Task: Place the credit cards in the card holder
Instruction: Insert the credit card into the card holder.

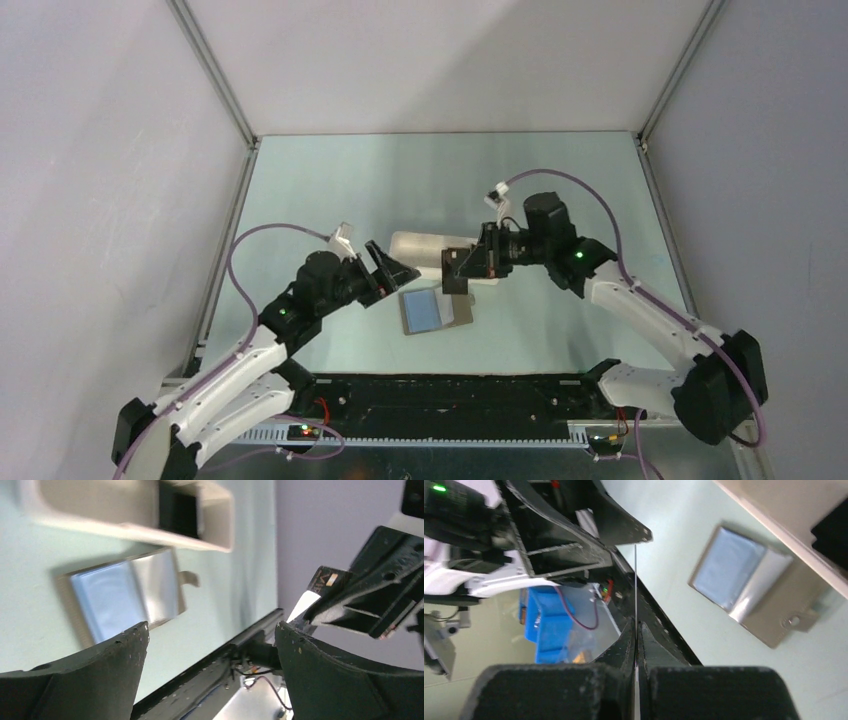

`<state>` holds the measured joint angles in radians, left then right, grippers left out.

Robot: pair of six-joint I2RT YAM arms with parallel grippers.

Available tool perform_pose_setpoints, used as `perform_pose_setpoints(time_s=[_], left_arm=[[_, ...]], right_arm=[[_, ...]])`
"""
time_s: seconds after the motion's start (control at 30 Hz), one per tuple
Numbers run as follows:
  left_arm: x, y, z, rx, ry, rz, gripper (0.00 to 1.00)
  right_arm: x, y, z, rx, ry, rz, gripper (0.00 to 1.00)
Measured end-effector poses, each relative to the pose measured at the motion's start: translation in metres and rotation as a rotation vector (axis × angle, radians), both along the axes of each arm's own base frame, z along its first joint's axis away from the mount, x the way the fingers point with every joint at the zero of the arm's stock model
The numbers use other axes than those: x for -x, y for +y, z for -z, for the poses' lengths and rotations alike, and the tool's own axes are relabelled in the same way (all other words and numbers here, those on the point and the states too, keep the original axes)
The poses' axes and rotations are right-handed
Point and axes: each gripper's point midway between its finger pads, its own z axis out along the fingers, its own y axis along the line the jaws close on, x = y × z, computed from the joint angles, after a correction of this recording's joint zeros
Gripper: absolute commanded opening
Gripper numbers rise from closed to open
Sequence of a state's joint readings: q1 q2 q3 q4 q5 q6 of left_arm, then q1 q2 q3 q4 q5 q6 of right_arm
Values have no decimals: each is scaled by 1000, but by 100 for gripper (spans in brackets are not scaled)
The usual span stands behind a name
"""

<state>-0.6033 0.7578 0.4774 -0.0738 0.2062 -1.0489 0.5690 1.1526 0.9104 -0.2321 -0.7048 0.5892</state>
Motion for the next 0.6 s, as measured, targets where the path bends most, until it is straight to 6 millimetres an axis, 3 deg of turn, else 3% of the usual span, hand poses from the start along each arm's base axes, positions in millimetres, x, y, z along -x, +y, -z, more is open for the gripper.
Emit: perform_pose_setpoints(time_s=[0.13, 0.23, 0.37, 0.47, 0.6], left_arm=[[-2, 8, 43, -109, 121, -40, 87], [0, 16, 90, -228, 263, -64, 75], [8, 26, 137, -369, 428, -79, 68], [11, 31, 156, -428, 492, -87, 62], [5, 29, 158, -452, 500, -88, 56]], right_arm=[[-1, 5, 51, 132, 96, -15, 0], [-5, 10, 89, 205, 187, -26, 0], [-6, 11, 133, 298, 285, -38, 0], [-8, 12, 153, 352, 319, -43, 0], [-14, 12, 163, 393, 312, -36, 0]])
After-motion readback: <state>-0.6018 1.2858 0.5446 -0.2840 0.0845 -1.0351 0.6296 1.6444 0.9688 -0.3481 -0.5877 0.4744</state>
